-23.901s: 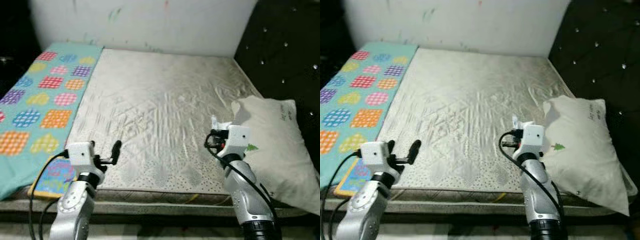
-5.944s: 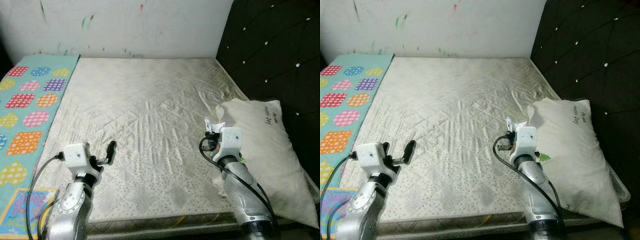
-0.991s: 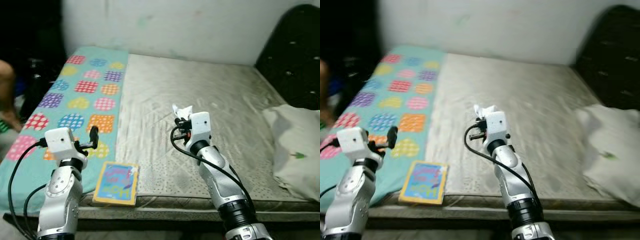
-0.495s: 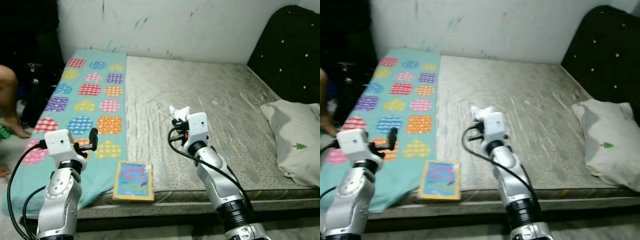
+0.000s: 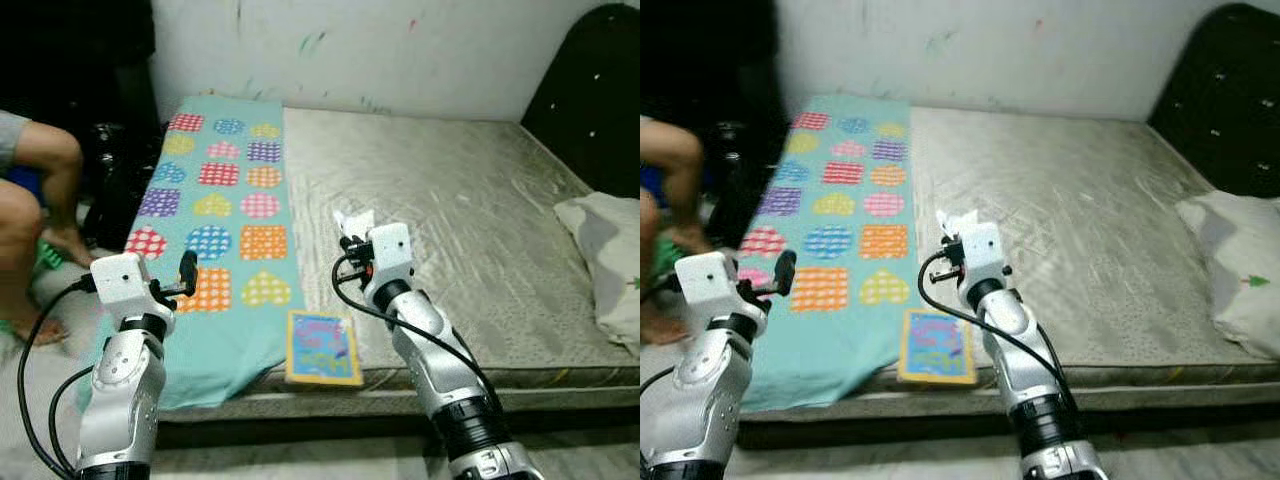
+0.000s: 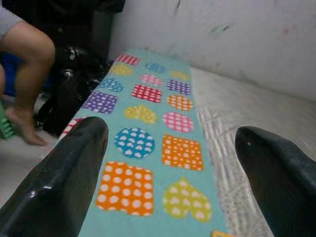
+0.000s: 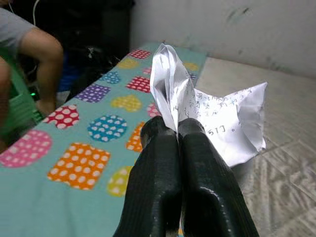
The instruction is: Clean up the room
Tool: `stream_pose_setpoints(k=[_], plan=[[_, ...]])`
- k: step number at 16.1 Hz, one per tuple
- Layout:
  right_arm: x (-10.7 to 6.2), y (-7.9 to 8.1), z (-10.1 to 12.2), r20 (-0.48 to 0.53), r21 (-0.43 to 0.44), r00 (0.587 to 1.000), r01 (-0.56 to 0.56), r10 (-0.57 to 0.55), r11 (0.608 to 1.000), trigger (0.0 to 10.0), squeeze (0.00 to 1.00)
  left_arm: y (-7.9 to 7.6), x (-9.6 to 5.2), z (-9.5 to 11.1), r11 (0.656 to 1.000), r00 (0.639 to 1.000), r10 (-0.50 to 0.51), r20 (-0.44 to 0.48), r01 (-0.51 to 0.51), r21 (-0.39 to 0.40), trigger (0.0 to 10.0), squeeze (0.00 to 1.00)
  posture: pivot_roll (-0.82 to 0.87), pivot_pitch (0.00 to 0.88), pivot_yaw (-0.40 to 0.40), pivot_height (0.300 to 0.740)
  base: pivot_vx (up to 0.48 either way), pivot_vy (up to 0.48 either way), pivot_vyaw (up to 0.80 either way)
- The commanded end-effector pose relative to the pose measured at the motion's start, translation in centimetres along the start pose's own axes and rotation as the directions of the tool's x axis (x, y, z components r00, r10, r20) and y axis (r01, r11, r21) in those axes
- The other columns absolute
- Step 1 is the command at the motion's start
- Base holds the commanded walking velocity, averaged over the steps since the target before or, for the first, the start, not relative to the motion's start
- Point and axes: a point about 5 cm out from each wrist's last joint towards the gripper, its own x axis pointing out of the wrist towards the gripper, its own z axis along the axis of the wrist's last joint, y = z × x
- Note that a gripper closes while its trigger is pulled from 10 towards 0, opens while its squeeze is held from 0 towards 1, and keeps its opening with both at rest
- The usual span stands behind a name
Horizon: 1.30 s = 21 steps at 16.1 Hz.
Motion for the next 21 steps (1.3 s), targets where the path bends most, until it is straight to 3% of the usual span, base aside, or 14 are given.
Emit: stream_pose_setpoints(k=[1, 14, 17, 21], plan=[[-0.4, -1.15, -0.18, -0.006, -0.015, 1.0, 0.022, -0.023, 1.0, 10.0, 0.0, -1.08, 0.15, -0.09, 1.0, 1.0, -0.03, -0.001, 0.03, -0.005, 10.0, 0.0, -0.07, 0.0, -0.08, 0.74, 0.0, 0.48, 0.0], [-0.4, -0.99, -0.3, -0.011, -0.017, 1.0, 0.008, -0.008, 1.0, 10.0, 0.0, -1.12, 0.34, -0.08, 1.0, 1.0, -0.026, 0.003, 0.026, -0.005, 10.0, 0.0, -0.08, 0.0, -0.079, 0.74, 0.0, 0.478, 0.0], [-0.5, -0.77, -0.31, -0.005, -0.018, 1.0, -0.019, 0.019, 1.0, 10.0, 0.0, -1.28, 0.33, 0.2, 0.999, 0.999, -0.036, 0.026, 0.036, 0.008, 10.0, 0.0, -0.08, 0.0, -0.078, 0.74, 0.0, 0.0, 0.0], [-0.55, -0.55, -0.39, -0.005, -0.018, 1.0, -0.024, 0.024, 1.0, 10.0, 0.0, -1.37, 0.28, 0.48, 0.998, 0.997, -0.045, 0.057, 0.043, 0.042, 10.0, 0.0, -0.08, 0.0, -0.076, 0.74, 0.0, 0.0, 0.8]])
